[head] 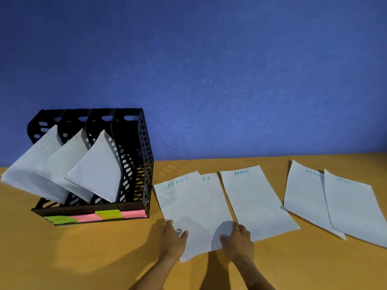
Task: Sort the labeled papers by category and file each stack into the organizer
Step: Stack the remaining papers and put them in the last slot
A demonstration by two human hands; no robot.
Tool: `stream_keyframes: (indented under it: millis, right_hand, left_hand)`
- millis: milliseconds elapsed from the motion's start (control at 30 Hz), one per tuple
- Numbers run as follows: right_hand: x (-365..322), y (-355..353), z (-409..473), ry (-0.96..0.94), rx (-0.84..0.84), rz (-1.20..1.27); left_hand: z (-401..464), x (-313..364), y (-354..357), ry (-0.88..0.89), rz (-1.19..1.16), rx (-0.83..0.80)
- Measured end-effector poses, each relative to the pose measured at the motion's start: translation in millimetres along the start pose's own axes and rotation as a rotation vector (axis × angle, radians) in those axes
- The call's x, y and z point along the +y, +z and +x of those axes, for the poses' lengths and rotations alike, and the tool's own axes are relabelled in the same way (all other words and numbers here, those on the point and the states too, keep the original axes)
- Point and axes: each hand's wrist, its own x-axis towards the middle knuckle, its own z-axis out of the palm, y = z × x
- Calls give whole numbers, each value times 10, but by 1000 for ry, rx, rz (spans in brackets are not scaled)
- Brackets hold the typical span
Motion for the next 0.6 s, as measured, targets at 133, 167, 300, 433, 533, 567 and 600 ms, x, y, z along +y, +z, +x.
stream_keyframes:
  millis: [133,167,300,433,533,567,600]
  right_hand:
    - [19,49,3,-49,-21,30]
    - [18,56,4,-51,-19,58]
    - [55,59,29,-31,-23,250]
    - [152,61,39,-65,-46,324]
    - [214,43,21,-78,-50,400]
    - [225,22,9,-80,-45,421]
    - [238,-3,-2,-81,-37,437]
  left_hand:
    - [-30,45,80,-139,-39,40]
    - [-36,59,85,-171,-94,54]
    - [-65,101,58,-206,-171,63]
    - [-59,72,23,-218,-176,43]
    - [-56,34,-16,-208,-228,7]
    - [-61,14,-30,-200,-234,9]
    - [-70,-7,-46,-187,-233,15]
